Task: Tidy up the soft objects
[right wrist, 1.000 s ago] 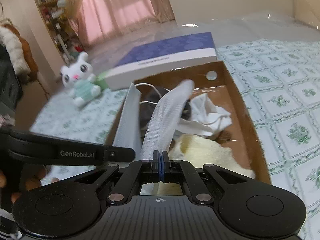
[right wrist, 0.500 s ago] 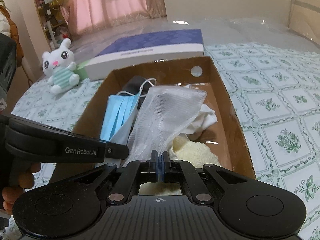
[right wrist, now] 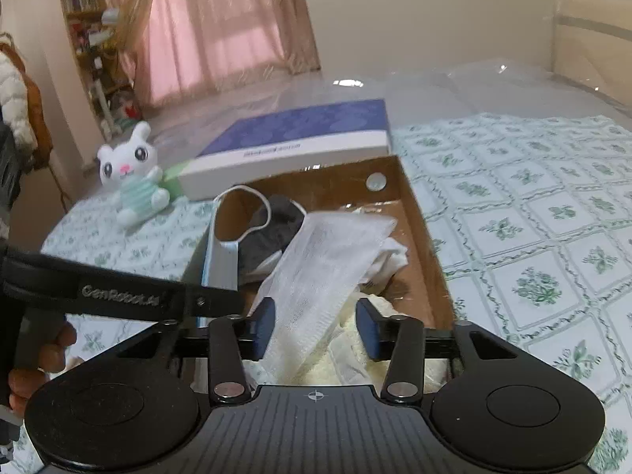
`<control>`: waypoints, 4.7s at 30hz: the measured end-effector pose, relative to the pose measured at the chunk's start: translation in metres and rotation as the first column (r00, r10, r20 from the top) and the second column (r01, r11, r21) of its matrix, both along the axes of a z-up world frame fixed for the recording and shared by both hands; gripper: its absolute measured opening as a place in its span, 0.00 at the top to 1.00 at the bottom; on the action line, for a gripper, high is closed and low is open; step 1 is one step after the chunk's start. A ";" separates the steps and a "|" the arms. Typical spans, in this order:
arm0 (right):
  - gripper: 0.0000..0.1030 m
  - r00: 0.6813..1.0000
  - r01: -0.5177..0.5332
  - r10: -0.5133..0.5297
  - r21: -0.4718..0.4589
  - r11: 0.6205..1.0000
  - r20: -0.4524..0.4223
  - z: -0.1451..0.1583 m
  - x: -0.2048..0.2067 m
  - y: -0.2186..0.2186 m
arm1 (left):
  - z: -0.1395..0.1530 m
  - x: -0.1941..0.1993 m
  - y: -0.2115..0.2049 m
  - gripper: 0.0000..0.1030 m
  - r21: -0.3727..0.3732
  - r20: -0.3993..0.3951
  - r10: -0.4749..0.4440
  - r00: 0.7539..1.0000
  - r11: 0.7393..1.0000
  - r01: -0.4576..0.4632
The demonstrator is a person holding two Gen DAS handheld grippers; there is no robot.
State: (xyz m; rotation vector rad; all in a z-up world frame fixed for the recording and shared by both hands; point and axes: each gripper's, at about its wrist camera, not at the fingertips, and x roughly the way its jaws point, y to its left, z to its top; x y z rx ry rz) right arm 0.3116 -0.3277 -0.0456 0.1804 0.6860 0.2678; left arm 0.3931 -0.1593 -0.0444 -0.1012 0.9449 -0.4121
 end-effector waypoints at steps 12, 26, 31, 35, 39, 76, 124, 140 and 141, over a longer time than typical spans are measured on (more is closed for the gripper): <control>0.52 0.998 -0.053 0.051 0.049 0.997 0.044 0.011 -0.042 0.015 | 0.013 -0.035 0.017 0.59 -0.024 0.049 -0.003 0.999 1.000 0.004; 0.52 0.985 -0.170 0.168 0.046 0.984 0.039 0.001 -0.065 0.055 | 0.023 -0.075 0.064 0.59 -0.035 0.085 0.050 0.995 0.998 -0.047; 0.53 0.980 -0.196 0.195 0.026 0.980 0.042 -0.002 -0.061 0.073 | 0.025 -0.086 0.096 0.59 -0.038 0.093 0.131 0.987 0.991 -0.128; 0.64 0.978 -0.205 0.204 0.026 0.978 0.038 -0.006 -0.051 0.085 | 0.021 -0.094 0.130 0.60 -0.028 0.087 0.213 0.973 0.977 -0.212; 0.68 0.979 -0.201 0.200 0.034 0.979 0.024 -0.011 -0.039 0.092 | 0.015 -0.103 0.169 0.60 -0.015 0.083 0.296 0.952 0.955 -0.296; 0.93 0.988 -0.036 0.028 -0.049 0.998 -0.152 -0.022 -0.033 0.056 | 0.000 -0.143 0.244 0.61 0.007 0.054 0.454 0.889 0.890 -0.455; 0.40 0.959 -0.271 0.273 0.036 0.962 -0.080 0.028 -0.176 0.174 | 0.057 -0.299 0.271 0.51 0.072 0.133 0.455 0.881 0.882 -0.466; 0.40 0.945 -0.317 0.311 -0.055 0.947 -0.100 -0.009 -0.136 0.215 | 0.033 -0.270 0.277 0.49 0.137 0.124 0.451 0.884 0.874 -0.466; 0.40 0.946 -0.314 0.308 -0.061 0.947 -0.101 -0.011 -0.131 0.217 | 0.029 -0.267 0.279 0.48 0.144 0.127 0.451 0.884 0.873 -0.466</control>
